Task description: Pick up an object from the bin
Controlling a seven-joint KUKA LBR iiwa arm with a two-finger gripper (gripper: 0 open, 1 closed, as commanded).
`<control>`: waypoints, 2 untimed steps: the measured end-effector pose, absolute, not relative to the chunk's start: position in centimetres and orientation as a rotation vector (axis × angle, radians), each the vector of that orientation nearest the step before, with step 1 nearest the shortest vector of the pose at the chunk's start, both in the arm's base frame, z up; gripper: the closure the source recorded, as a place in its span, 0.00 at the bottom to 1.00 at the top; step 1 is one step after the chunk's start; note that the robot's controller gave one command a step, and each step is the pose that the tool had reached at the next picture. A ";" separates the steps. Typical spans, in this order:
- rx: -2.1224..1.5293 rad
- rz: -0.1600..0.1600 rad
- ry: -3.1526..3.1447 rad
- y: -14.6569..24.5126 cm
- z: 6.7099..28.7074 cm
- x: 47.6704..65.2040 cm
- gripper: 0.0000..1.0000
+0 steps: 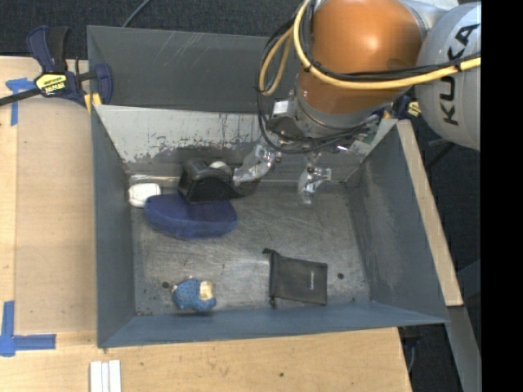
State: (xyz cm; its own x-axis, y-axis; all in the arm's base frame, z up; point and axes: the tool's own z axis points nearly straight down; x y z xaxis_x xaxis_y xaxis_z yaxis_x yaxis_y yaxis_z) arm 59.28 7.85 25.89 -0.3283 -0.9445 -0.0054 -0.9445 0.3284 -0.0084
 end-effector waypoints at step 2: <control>-2.413 0.001 1.993 15.2 8.6 62.2 0.00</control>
Offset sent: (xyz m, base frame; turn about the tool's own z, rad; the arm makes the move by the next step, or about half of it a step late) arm 0.0249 0.0792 -0.0768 -0.1854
